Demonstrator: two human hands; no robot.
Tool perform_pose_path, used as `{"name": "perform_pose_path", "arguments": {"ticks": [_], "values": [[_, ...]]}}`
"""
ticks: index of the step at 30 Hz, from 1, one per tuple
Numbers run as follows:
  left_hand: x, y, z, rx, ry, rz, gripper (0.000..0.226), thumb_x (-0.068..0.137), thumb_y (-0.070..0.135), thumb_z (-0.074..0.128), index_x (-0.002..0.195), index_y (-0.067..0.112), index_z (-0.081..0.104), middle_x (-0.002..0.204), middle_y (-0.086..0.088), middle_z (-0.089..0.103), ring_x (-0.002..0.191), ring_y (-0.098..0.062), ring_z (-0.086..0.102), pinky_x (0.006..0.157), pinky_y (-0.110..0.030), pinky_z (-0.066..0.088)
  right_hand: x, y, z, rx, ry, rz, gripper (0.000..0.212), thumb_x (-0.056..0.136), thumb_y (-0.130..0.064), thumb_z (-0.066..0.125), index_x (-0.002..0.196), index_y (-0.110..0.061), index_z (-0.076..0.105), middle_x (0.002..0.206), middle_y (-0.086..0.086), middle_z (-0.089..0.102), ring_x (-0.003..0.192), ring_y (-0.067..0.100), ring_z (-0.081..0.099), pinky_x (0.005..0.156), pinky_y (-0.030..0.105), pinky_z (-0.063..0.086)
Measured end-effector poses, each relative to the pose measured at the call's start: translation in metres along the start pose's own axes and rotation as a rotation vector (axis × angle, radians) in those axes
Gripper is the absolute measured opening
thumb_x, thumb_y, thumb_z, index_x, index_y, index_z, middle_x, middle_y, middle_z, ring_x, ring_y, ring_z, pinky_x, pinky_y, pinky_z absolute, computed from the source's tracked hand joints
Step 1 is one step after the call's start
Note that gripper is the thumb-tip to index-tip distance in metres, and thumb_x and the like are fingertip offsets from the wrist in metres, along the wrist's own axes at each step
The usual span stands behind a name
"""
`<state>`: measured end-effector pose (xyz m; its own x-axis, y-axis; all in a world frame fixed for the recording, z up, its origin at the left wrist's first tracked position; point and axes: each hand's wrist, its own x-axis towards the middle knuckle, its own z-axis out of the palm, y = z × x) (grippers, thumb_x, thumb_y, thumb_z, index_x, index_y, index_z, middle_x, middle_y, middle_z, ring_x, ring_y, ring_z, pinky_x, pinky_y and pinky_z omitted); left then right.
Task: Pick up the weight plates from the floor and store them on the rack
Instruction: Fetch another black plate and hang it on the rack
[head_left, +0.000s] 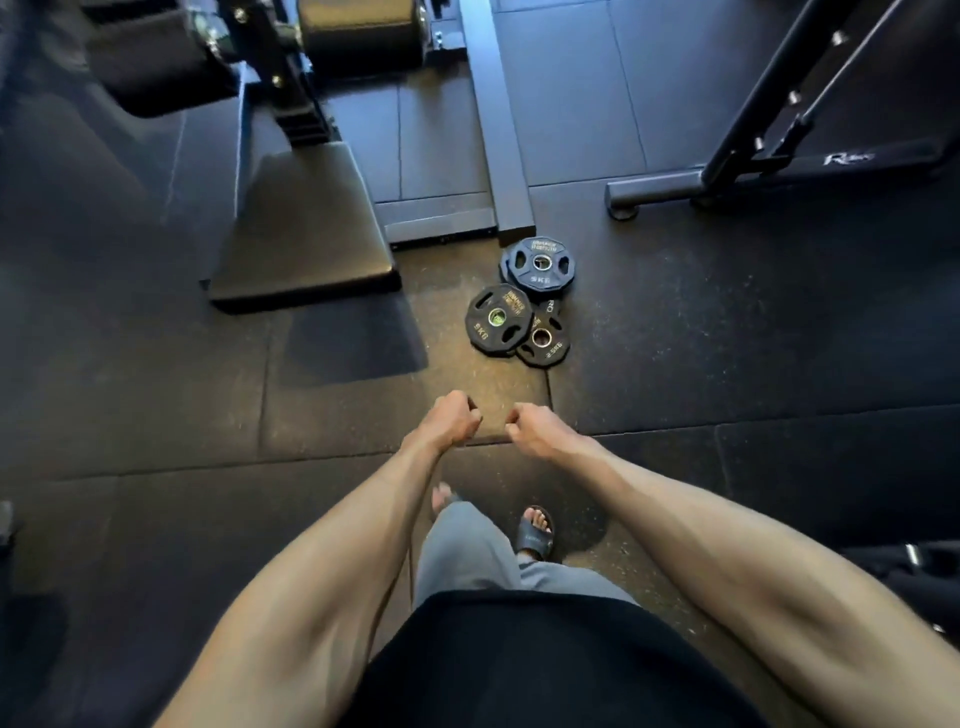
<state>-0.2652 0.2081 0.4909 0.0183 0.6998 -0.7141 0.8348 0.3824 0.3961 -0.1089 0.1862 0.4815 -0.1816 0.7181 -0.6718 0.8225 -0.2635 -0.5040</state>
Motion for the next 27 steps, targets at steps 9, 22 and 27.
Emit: {"name": "perform_pose_path", "arguments": {"ticks": [9, 22, 27], "values": [[0.201, 0.033, -0.098, 0.220, -0.168, 0.128, 0.020, 0.091, 0.013, 0.050, 0.085, 0.005, 0.067, 0.091, -0.017, 0.069, 0.091, -0.032, 0.067, 0.076, -0.033, 0.052, 0.159, -0.048, -0.046, 0.251, 0.069, 0.265, 0.031, 0.095, -0.021, 0.048, 0.118, -0.007, 0.065, 0.122, 0.019, 0.067, 0.114, 0.035, 0.062, 0.093, 0.036, 0.048], [0.491, 0.019, -0.093, 0.354, -0.360, 0.080, 0.032, 0.097, 0.018, 0.047, 0.115, -0.004, 0.064, 0.110, -0.024, 0.070, 0.099, -0.040, 0.069, 0.090, -0.047, 0.057, 0.414, -0.010, -0.035, 0.531, 0.099, 0.558, 0.027, 0.095, -0.020, 0.044, 0.114, -0.013, 0.062, 0.122, 0.015, 0.065, 0.116, 0.036, 0.057, 0.099, 0.041, 0.041], [0.618, -0.019, -0.035, 0.386, -0.376, 0.002, 0.033, 0.095, 0.017, 0.049, 0.110, -0.007, 0.065, 0.109, -0.026, 0.070, 0.099, -0.042, 0.069, 0.089, -0.049, 0.058, 0.514, 0.055, 0.018, 0.623, 0.129, 0.700, 0.029, 0.096, -0.018, 0.044, 0.119, -0.012, 0.060, 0.129, 0.017, 0.062, 0.119, 0.038, 0.056, 0.099, 0.039, 0.044]]}}
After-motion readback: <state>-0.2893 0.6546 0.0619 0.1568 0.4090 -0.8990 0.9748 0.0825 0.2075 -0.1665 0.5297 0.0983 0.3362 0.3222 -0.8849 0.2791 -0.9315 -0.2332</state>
